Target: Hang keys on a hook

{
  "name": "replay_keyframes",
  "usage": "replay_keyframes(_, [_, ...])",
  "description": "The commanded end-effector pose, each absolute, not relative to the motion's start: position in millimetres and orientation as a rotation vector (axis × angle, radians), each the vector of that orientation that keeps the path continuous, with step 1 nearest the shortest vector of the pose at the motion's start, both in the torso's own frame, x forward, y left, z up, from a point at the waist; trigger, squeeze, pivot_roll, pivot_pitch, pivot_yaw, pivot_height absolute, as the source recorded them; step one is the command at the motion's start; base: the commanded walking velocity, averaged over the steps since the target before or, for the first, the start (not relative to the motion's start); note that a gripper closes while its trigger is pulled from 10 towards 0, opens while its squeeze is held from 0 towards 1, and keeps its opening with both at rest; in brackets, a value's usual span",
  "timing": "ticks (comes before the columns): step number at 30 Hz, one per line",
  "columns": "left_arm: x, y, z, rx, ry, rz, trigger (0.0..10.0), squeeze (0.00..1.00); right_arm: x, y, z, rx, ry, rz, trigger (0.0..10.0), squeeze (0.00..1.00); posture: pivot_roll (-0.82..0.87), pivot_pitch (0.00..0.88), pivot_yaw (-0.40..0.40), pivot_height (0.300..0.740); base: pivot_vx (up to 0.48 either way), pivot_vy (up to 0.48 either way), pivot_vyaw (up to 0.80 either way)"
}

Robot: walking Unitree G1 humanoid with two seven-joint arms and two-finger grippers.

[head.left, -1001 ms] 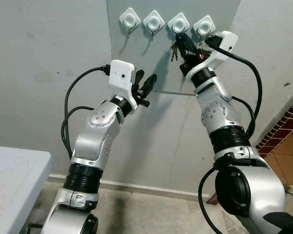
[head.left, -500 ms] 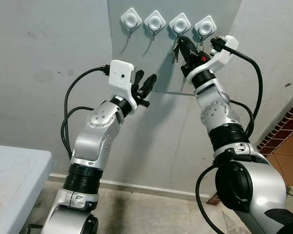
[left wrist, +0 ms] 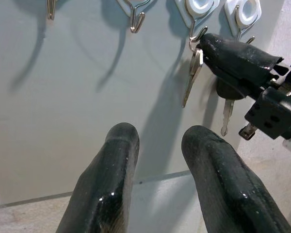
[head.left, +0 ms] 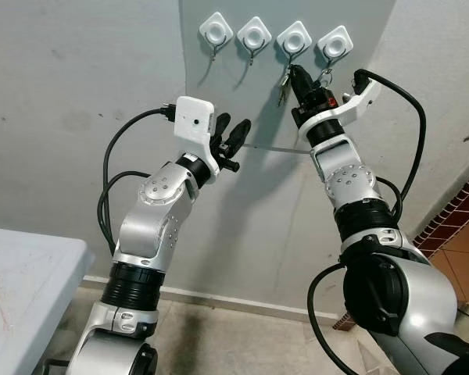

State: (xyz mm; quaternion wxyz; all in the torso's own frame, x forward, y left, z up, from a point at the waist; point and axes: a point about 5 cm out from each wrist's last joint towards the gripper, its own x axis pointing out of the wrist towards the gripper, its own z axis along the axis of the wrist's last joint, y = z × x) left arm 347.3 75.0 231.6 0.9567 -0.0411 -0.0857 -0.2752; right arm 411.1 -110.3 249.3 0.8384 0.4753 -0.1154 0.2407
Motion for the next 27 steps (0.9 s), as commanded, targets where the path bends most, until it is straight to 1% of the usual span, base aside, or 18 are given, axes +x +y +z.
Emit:
replay_keyframes(1, [345.2, 73.4, 235.8, -0.083, -0.186, -0.562, 10.0, 0.0, 411.3, -109.4, 246.8, 1.021, -0.226, 0.508, 10.0, 0.0, 0.1, 0.0, -0.047, 0.74, 0.0, 0.0, 0.0])
replay_keyframes(7, [344.9, 73.7, 235.1, -0.086, -0.184, -0.553, 10.0, 0.0, 406.5, -108.4, 226.9, 0.966, -0.184, 0.486, 10.0, 0.0, 0.1, 0.0, -0.049, 0.74, 0.0, 0.0, 0.0])
replay_keyframes(8, [344.9, 73.9, 234.8, -0.086, -0.184, -0.552, 10.0, 0.0, 406.0, -108.7, 224.7, 0.959, -0.179, 0.482, 10.0, 1.0, 0.1, 0.0, -0.049, 0.74, 0.0, 0.0, 0.0])
replay_keyframes(20, [345.8, 82.1, 217.4, -0.071, -0.14, -0.46, 10.0, 0.0, 388.7, -121.6, 180.9, 0.856, -0.136, 0.4, 10.0, 1.0, 0.1, 0.0, -0.048, 0.74, 0.0, 0.0, 0.0])
replay_keyframes(21, [346.1, 84.0, 213.2, -0.06, -0.132, -0.439, 10.0, 0.0, 384.8, -124.8, 172.3, 0.82, -0.13, 0.379, 10.0, 1.0, 0.1, 0.0, -0.047, 0.74, 0.0, 0.0, 0.0])
replay_keyframes(27, [345.7, 86.6, 205.0, -0.054, -0.109, -0.413, 10.0, 0.0, 376.9, -131.7, 164.0, 0.755, -0.168, 0.326, 10.0, 1.0, 0.1, 0.0, -0.045, 0.74, 0.0, 0.0, 0.0])
